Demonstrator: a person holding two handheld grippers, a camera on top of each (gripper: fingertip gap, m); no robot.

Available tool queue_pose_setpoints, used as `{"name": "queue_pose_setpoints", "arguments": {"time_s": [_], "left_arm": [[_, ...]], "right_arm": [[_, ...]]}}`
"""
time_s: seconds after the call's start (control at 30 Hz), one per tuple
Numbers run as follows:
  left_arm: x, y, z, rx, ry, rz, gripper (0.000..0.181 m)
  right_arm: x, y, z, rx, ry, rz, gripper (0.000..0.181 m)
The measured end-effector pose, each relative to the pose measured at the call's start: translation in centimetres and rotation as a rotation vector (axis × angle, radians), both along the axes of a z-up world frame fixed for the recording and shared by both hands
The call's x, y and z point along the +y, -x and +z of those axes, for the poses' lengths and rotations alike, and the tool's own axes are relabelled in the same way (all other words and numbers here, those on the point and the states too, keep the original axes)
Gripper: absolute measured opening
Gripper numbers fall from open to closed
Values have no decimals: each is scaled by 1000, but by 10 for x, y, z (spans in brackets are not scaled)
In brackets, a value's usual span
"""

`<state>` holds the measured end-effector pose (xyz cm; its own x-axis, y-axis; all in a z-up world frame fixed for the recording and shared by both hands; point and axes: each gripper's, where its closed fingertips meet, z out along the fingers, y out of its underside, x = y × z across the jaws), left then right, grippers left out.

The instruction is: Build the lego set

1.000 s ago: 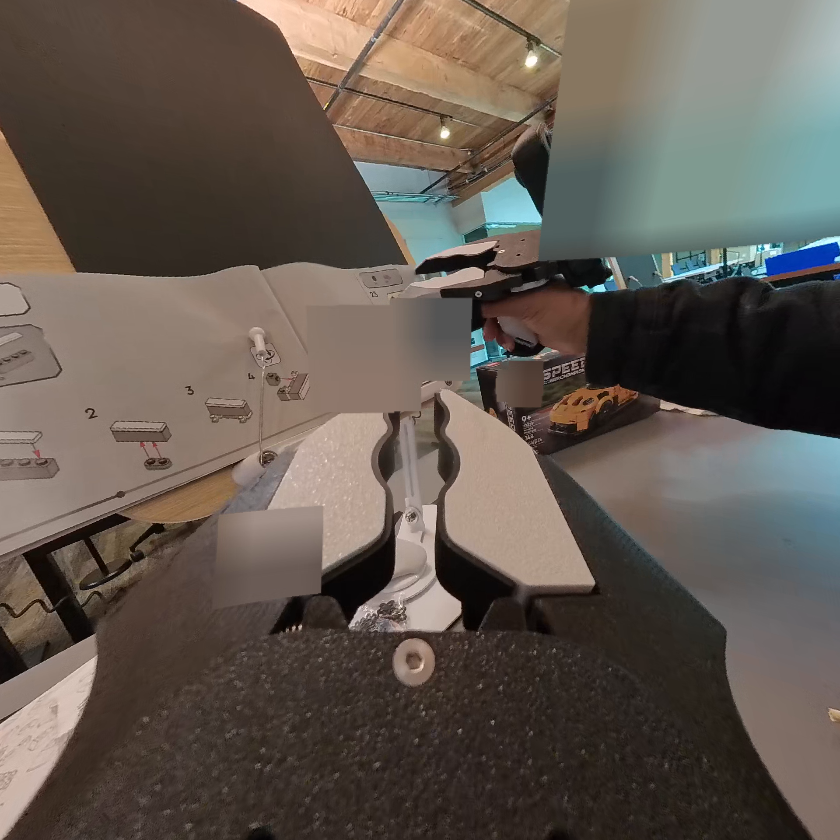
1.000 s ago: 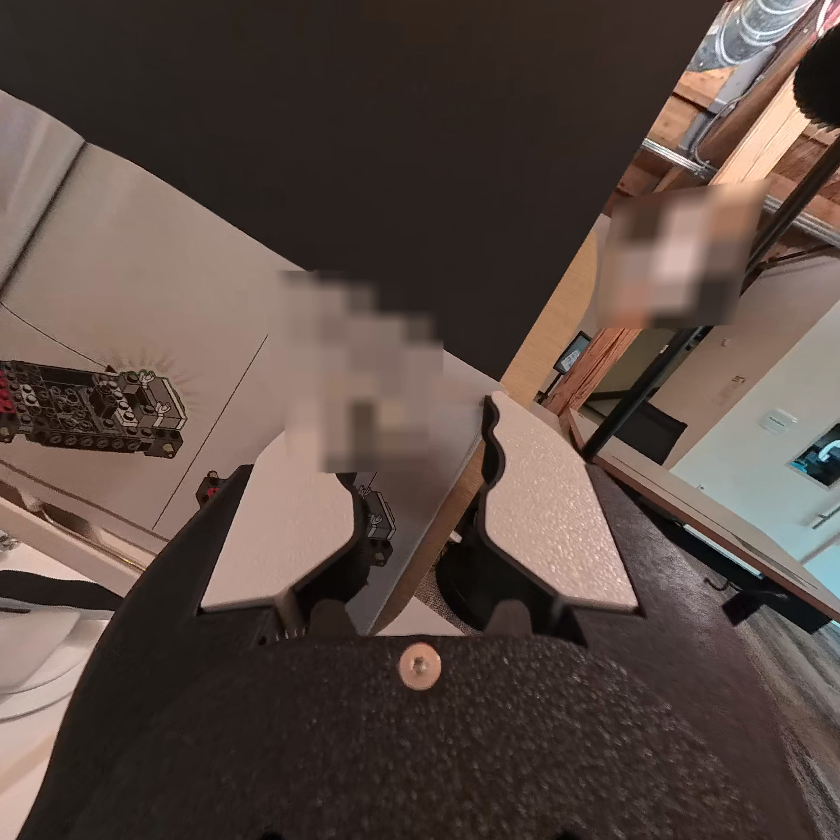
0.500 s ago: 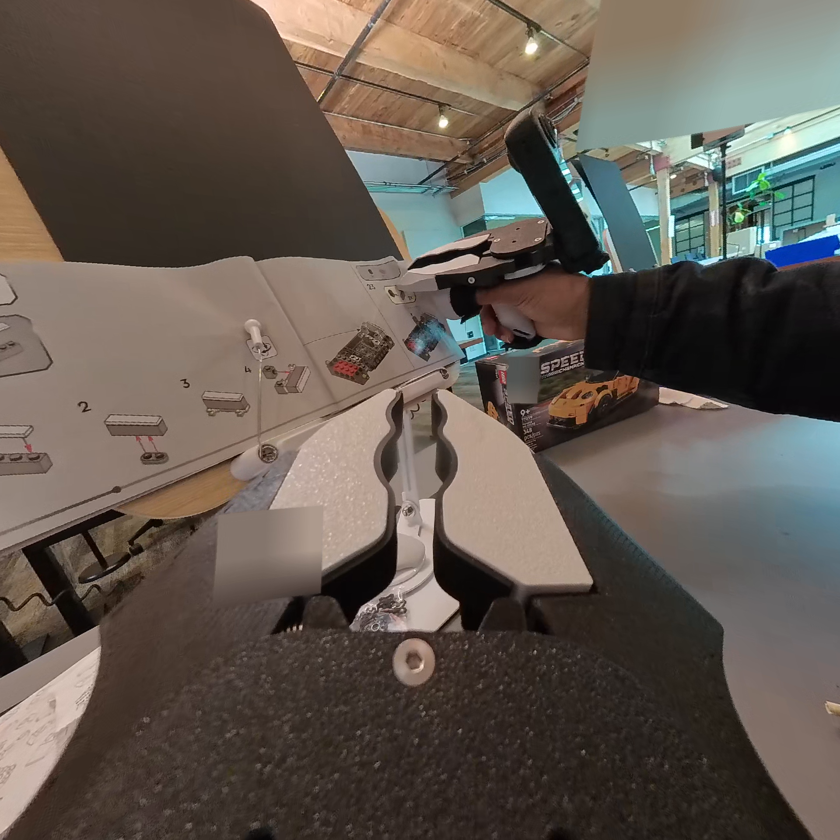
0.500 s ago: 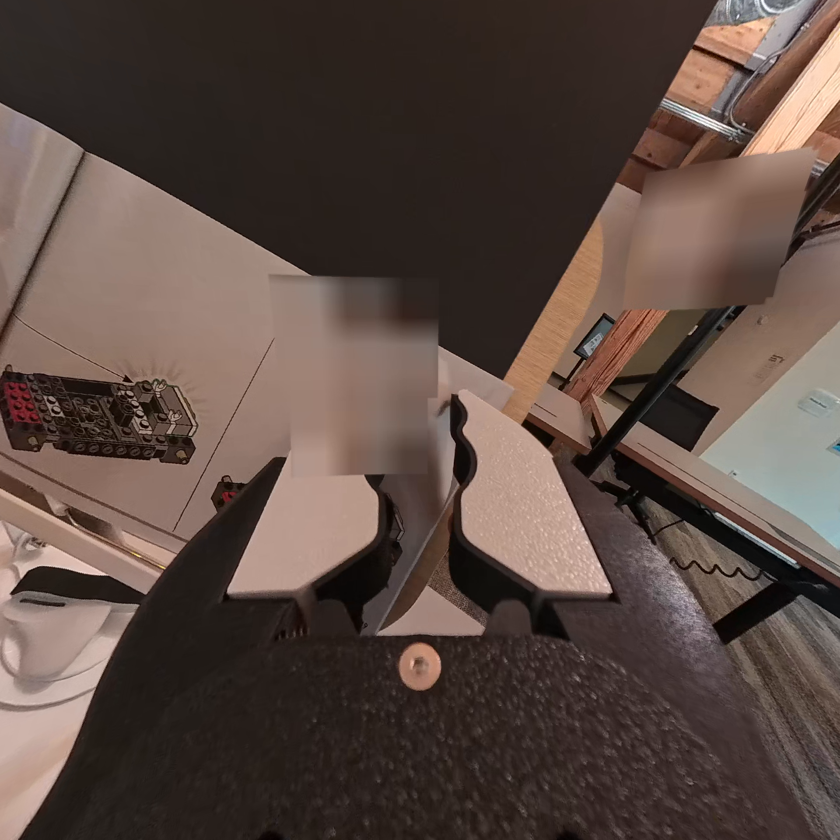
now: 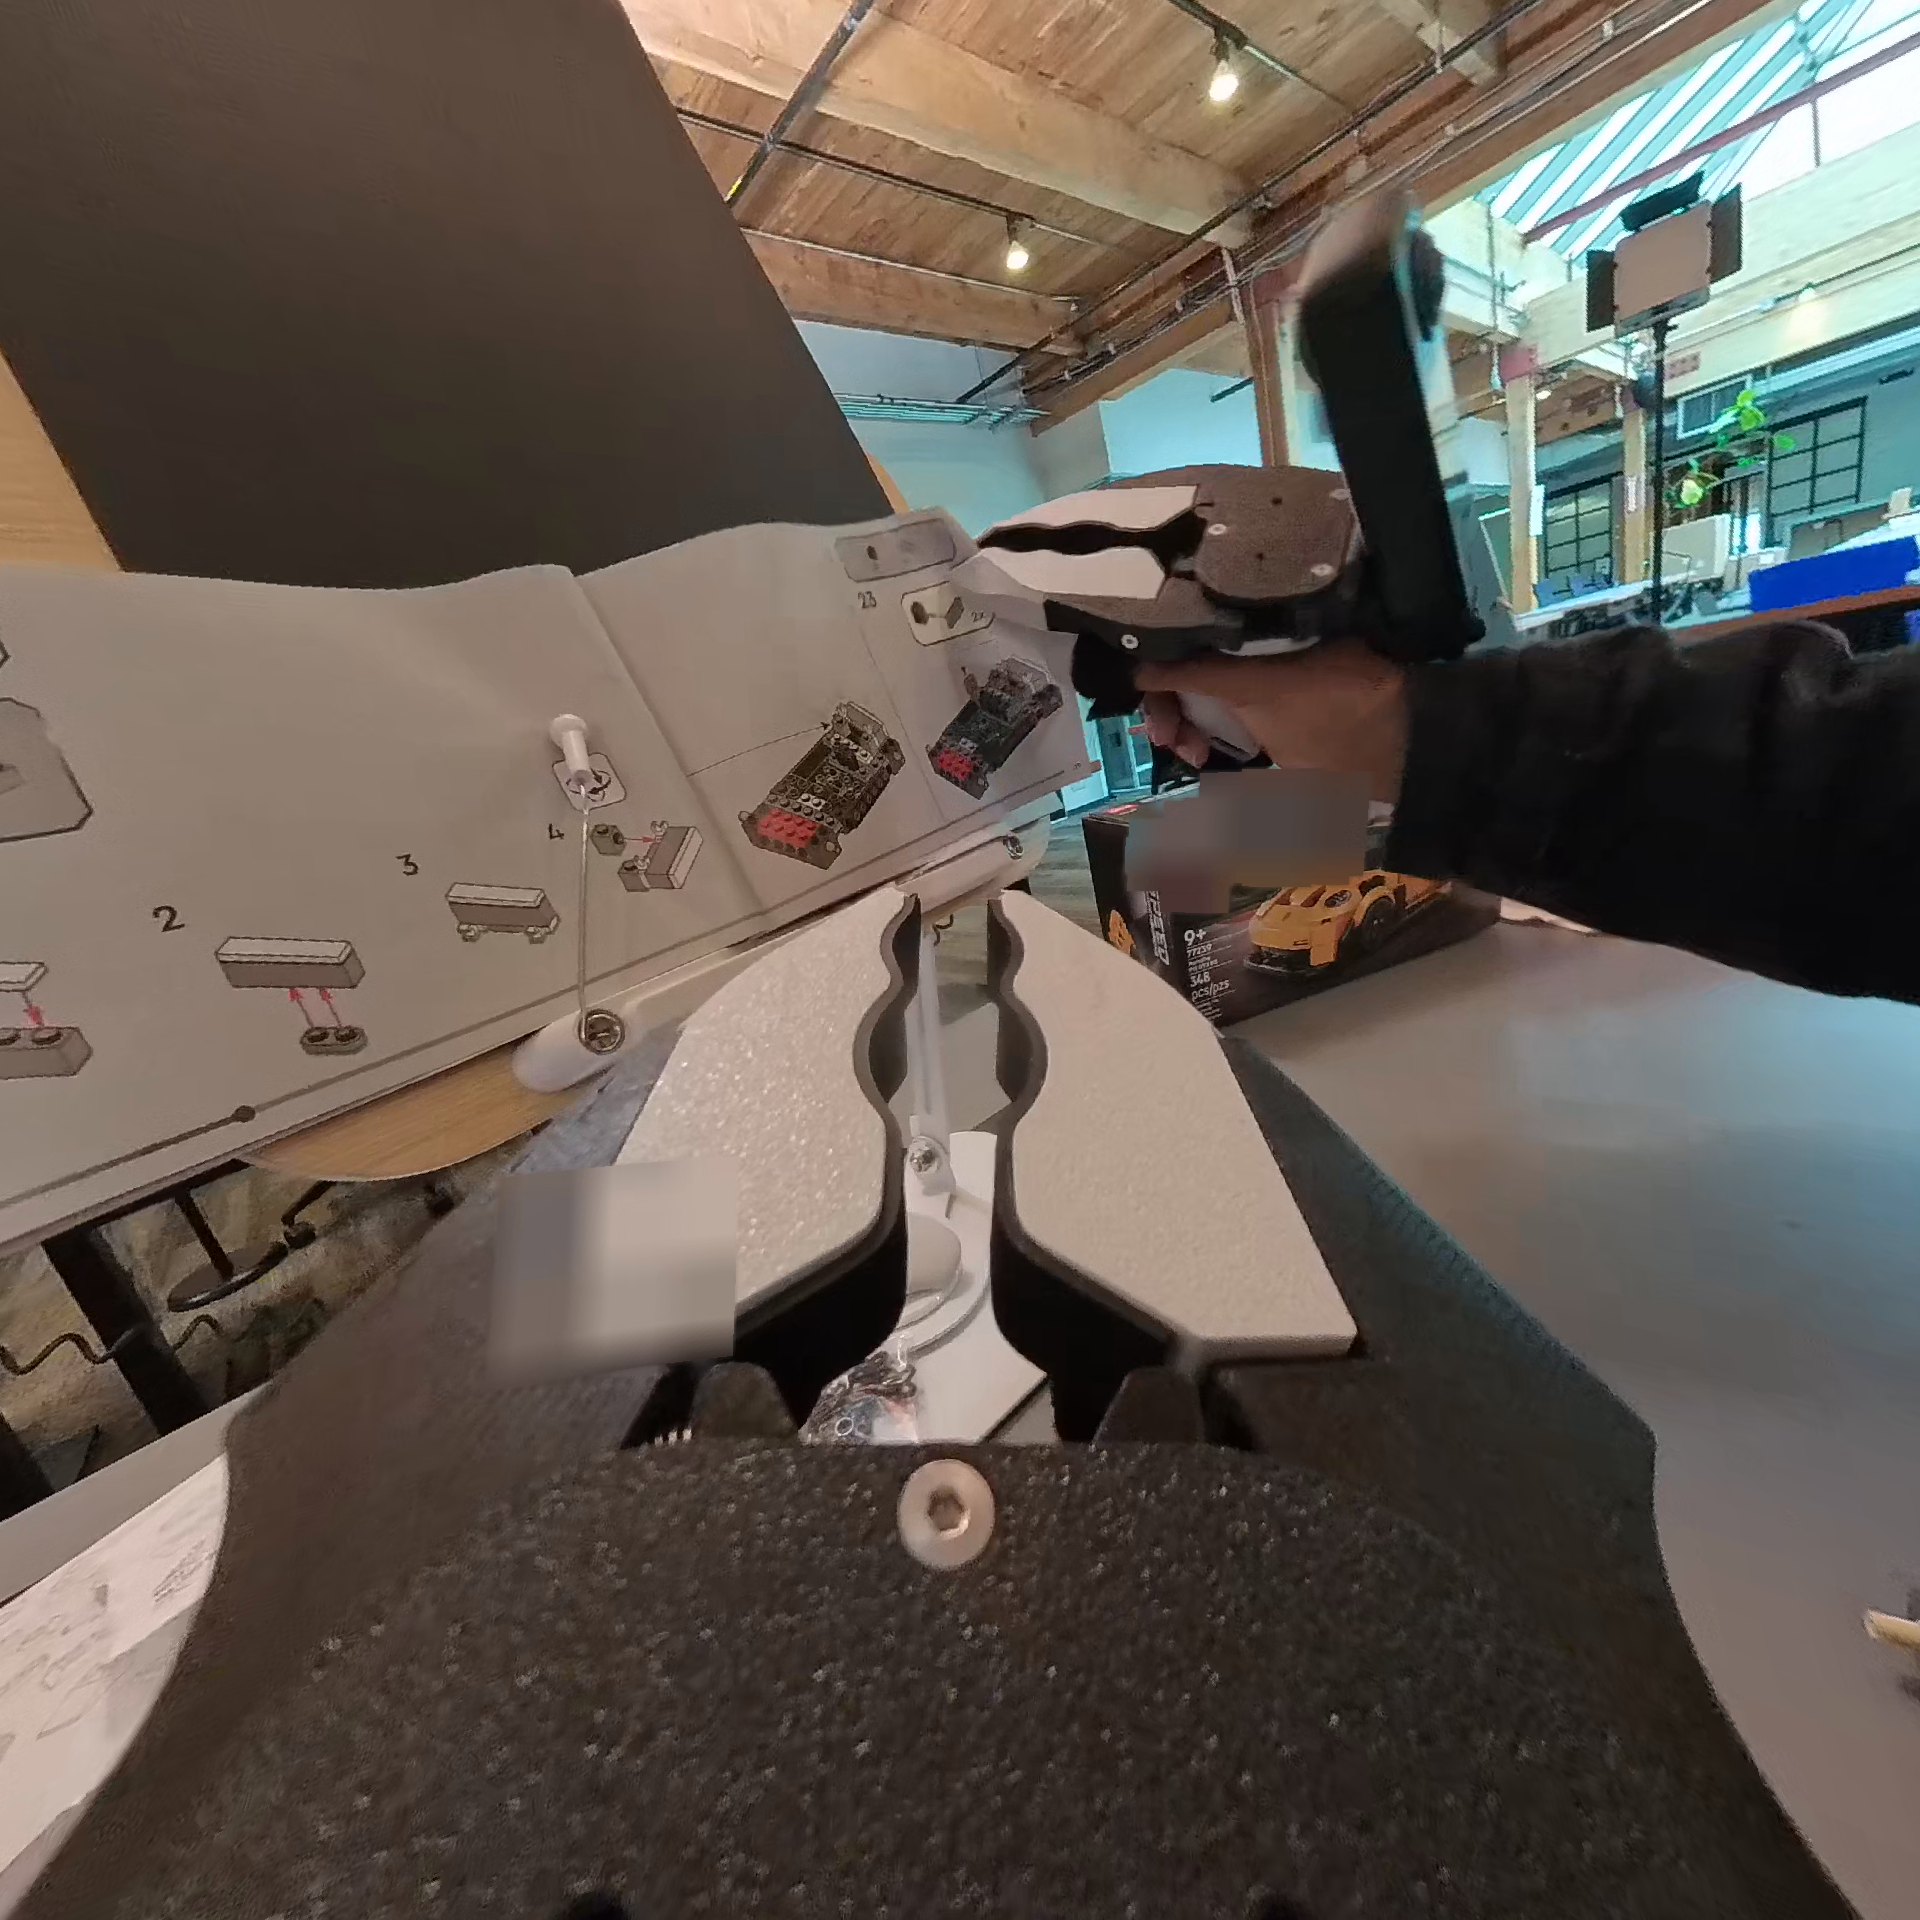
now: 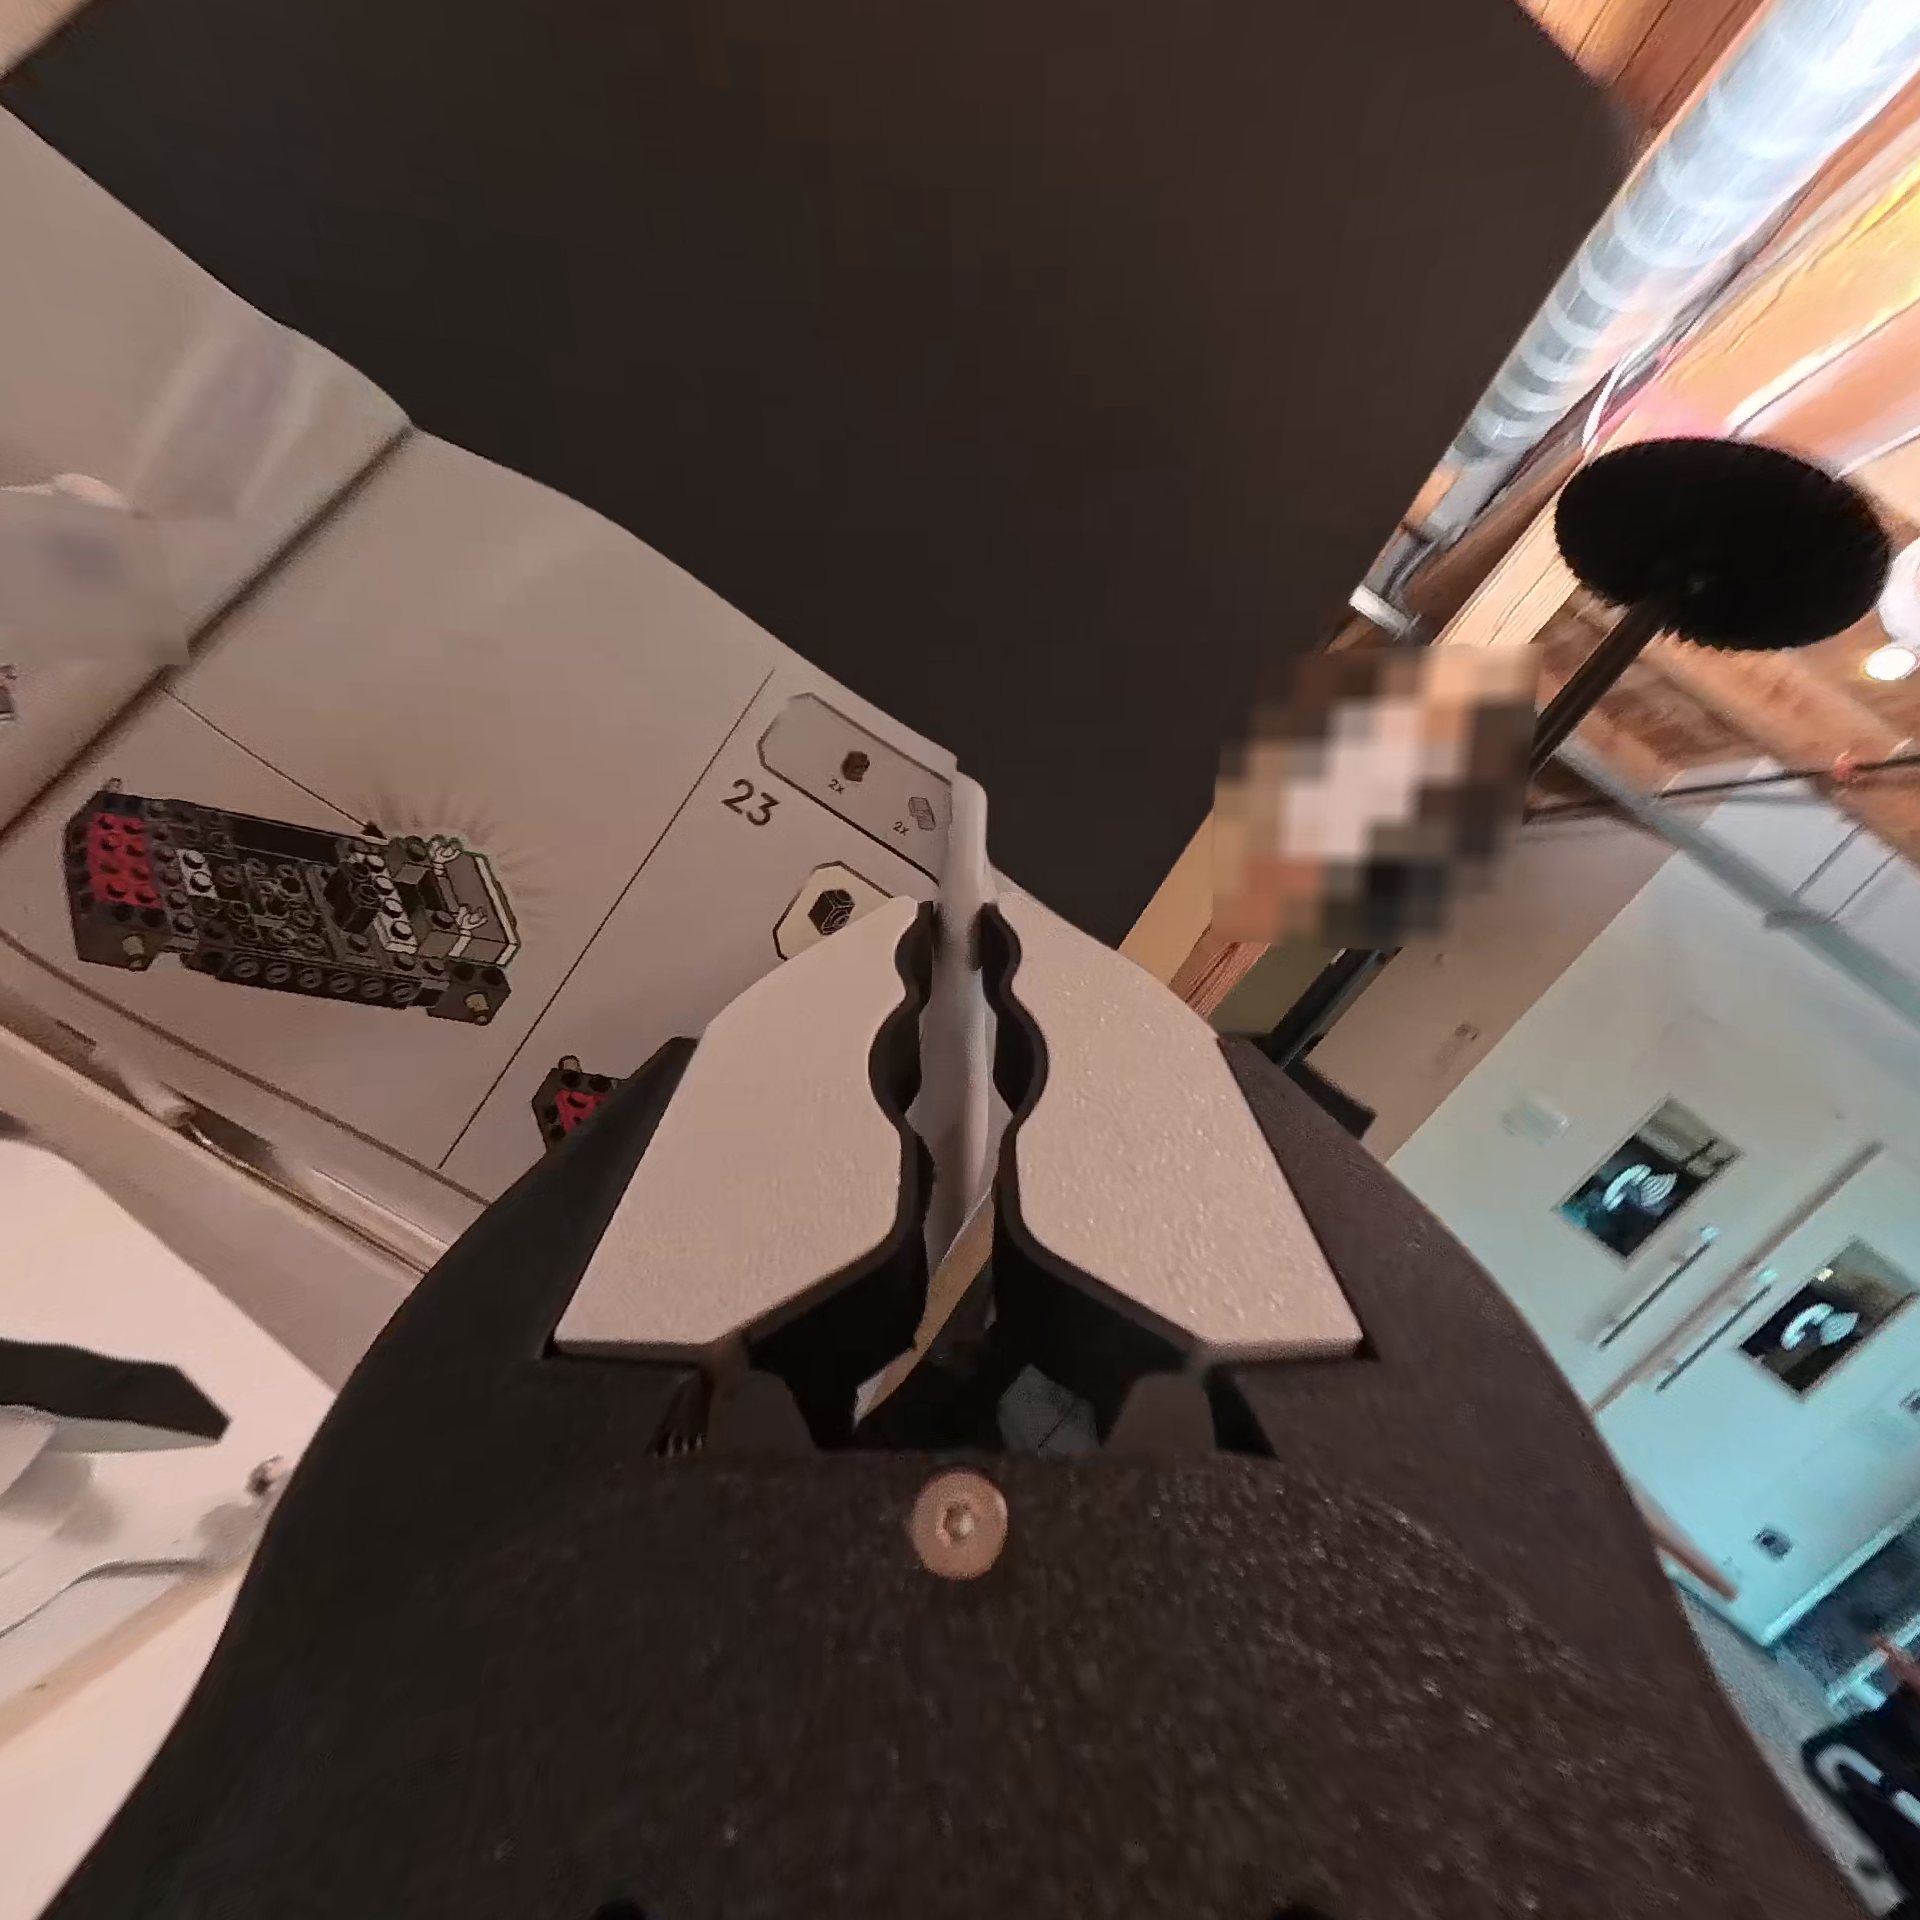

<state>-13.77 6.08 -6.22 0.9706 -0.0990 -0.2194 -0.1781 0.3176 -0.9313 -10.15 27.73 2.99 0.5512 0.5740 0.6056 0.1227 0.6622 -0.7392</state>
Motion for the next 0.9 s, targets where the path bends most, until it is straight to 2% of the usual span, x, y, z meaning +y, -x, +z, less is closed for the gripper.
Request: {"name": "queue_pose_setpoints", "arguments": {"time_s": [0.17, 0.33, 0.43, 0.53, 0.63, 0.67, 0.73, 0.77, 0.83, 0.9], "left_arm": [[11, -6, 17, -109, 76, -23, 17], [47, -28, 50, -360, 236, -254, 33], [71, -27, 70, -550, 281, -382, 39], [92, -21, 74, -755, 336, -478, 42], [107, -11, 63, -891, 392, -471, 33], [109, -11, 59, -903, 407, -478, 27], [108, -10, 51, -880, 441, -474, 3], [107, -7, 48, -866, 439, -455, 0], [102, 2, 47, -849, 426, -437, 0], [94, 6, 46, -811, 439, -436, 0]], "right_arm": [[-34, -6, 1, 28, -190, 25, 4], [-71, 0, -11, -5, -352, 54, 3], [-92, 5, -22, -40, -419, 81, 3], [-106, 11, -34, -80, -480, 94, 4], [-119, 15, -44, -114, -532, 111, 4], [-122, 16, -47, -125, -549, 117, 4], [-131, 18, -52, -146, -566, 136, 6], [-137, 18, -55, -156, -564, 158, 10], [-157, 13, -55, -151, -487, 252, 18], [-182, 0, -46, -117, -322, 400, 24]]}}
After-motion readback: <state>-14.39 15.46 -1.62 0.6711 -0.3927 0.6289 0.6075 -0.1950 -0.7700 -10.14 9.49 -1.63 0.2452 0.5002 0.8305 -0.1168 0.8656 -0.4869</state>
